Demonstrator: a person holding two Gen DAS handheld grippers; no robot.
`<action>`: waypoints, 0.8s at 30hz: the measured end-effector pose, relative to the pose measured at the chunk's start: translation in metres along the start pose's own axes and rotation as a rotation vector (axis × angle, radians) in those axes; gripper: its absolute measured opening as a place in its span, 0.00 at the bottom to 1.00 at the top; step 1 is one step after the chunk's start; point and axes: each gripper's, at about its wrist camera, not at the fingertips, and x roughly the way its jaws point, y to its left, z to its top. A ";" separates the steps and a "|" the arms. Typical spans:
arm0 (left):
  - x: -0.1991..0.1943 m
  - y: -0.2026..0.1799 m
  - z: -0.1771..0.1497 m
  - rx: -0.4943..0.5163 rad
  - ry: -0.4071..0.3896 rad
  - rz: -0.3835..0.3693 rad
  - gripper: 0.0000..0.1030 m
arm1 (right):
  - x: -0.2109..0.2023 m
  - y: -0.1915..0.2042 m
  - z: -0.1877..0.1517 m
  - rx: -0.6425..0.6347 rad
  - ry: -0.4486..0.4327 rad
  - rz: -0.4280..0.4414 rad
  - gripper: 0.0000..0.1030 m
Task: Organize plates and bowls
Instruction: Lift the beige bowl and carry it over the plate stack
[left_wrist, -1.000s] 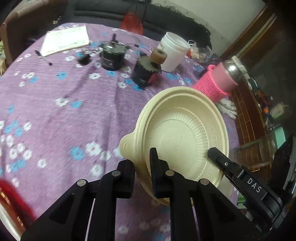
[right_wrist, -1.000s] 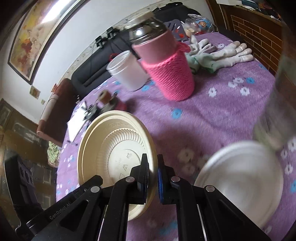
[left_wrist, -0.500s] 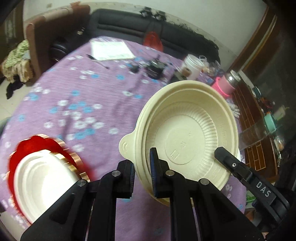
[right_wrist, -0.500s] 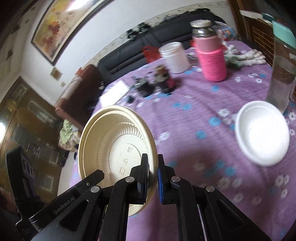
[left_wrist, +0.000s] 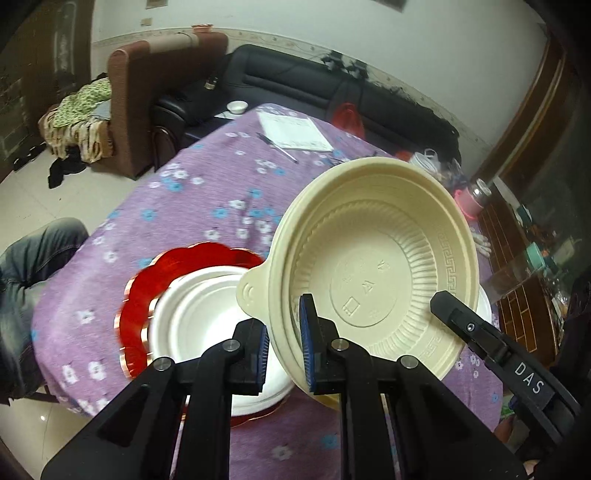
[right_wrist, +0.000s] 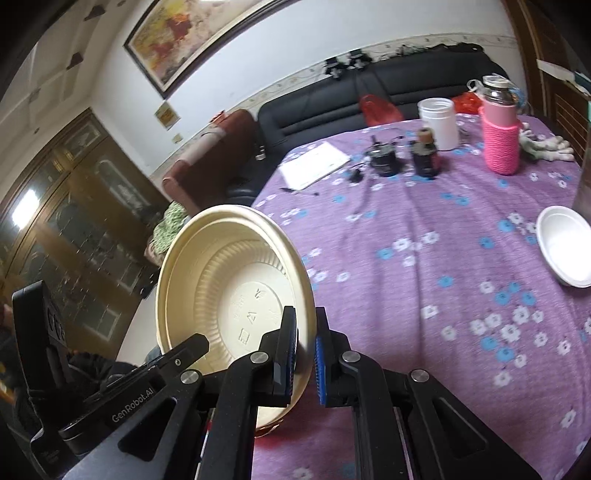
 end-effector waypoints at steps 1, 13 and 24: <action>-0.002 0.005 -0.002 -0.001 -0.004 0.004 0.13 | 0.001 0.007 -0.004 -0.010 0.004 0.006 0.08; 0.011 0.049 -0.018 -0.016 0.012 0.088 0.13 | 0.034 0.042 -0.039 -0.059 0.089 -0.004 0.09; 0.040 0.071 -0.030 0.003 0.039 0.153 0.13 | 0.084 0.044 -0.061 -0.068 0.183 -0.047 0.10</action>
